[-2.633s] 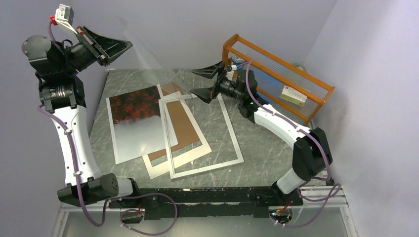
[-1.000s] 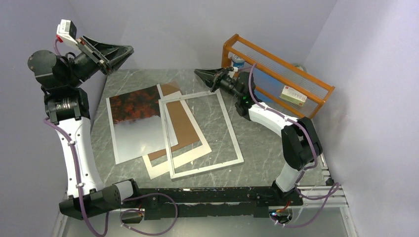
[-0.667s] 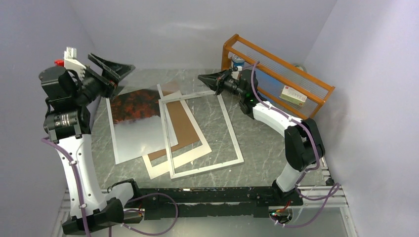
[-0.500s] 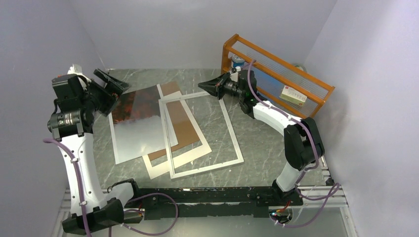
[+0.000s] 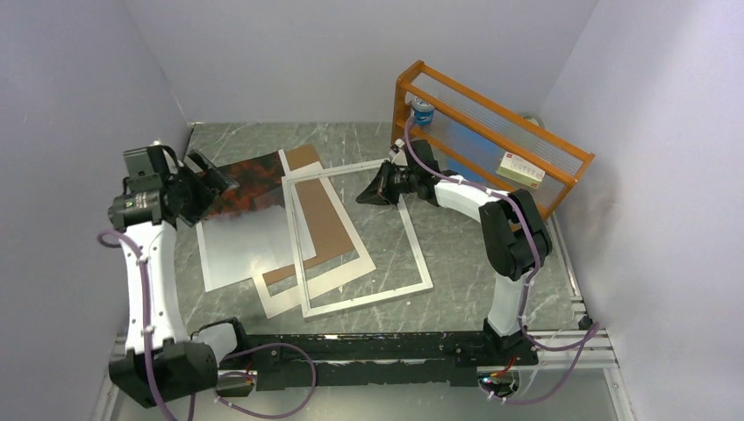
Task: Put the photo into the frame
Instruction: Place the photo frame item in the photo frame.
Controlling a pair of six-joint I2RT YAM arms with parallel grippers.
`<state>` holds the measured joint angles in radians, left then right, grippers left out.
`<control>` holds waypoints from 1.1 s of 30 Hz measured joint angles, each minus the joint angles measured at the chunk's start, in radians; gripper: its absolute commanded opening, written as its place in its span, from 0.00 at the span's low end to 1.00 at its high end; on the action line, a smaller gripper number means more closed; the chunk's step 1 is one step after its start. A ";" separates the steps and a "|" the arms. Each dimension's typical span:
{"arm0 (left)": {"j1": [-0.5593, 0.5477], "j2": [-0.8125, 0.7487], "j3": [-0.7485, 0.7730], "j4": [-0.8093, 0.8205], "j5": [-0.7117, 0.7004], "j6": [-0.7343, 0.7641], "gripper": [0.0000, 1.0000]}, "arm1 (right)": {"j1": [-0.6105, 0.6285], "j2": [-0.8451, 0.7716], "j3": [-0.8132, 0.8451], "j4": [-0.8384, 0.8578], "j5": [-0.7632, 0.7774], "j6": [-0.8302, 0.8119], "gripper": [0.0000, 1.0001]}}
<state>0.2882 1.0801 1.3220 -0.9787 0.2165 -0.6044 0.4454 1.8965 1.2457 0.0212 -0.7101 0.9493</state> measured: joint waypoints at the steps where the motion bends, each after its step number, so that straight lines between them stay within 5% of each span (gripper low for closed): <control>1: 0.000 0.013 -0.027 0.019 0.035 -0.001 0.88 | -0.001 0.001 -0.002 -0.016 0.004 -0.019 0.00; 9: -0.011 0.176 -0.330 0.214 0.310 -0.017 0.87 | -0.024 -0.021 -0.087 0.015 0.052 -0.148 0.00; 33: -0.198 0.553 -0.344 0.415 0.316 0.021 0.85 | -0.138 -0.119 -0.275 0.160 0.097 -0.250 0.00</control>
<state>0.0898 1.6333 0.9779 -0.5640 0.5327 -0.5838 0.3073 1.7779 0.9707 0.1810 -0.6132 0.6994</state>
